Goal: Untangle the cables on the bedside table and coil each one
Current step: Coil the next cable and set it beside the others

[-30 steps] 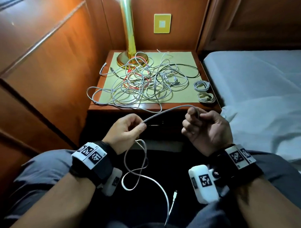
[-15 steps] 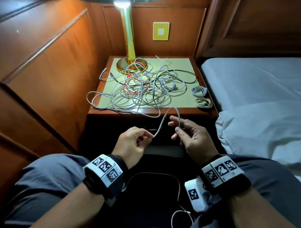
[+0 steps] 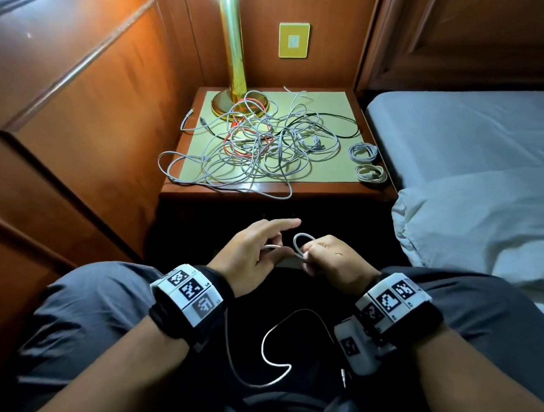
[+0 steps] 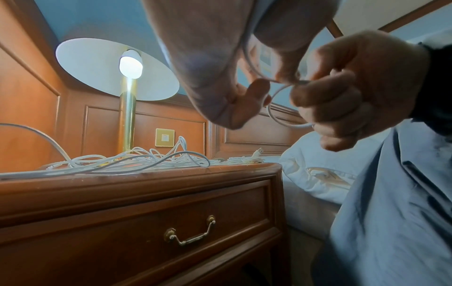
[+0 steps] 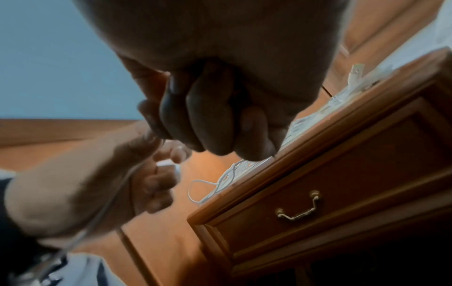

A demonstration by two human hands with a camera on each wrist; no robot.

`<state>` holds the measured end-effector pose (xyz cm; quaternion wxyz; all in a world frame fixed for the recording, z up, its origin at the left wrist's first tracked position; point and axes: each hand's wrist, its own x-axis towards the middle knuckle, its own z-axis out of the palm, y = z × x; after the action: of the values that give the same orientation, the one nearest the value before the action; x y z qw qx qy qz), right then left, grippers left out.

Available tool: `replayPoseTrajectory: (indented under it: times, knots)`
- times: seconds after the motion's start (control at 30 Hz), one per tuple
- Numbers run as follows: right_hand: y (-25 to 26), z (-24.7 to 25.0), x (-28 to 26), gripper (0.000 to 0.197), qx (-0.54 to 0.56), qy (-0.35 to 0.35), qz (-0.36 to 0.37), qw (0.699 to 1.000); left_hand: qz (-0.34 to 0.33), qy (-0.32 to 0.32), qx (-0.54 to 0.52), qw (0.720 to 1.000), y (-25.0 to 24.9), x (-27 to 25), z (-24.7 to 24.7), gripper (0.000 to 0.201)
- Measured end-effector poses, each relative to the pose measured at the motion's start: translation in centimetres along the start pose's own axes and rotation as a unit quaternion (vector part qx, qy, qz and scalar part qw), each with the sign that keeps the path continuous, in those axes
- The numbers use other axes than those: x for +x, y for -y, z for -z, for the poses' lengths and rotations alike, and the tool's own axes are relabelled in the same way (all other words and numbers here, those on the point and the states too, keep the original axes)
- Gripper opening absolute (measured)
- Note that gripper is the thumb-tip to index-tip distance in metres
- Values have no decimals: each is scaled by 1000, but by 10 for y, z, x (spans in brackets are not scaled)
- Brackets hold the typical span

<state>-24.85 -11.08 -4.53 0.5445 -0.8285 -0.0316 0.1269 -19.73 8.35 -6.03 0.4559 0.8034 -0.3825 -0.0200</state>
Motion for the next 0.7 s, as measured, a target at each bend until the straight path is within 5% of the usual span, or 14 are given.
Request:
replayPoseTrajectory:
  times: [0.1, 0.2, 0.33, 0.5, 0.7]
  knots:
    - [2, 0, -3, 30, 139, 24, -37, 989, -1, 46, -6, 999, -2, -1, -1, 26]
    - [6, 6, -7, 25, 117, 28, 8, 993, 14, 35, 15, 999, -1, 1, -3, 13]
    - [-2, 8, -4, 34, 156, -40, -1, 987, 86, 9, -10, 996, 1, 4, -1, 9]
    - [-6, 14, -4, 44, 272, -24, -40, 961, 199, -66, -113, 971, 3, 8, 2, 21]
    - [-7, 15, -6, 23, 319, 4, -25, 947, 235, -116, -241, 934, -5, 10, 2, 17]
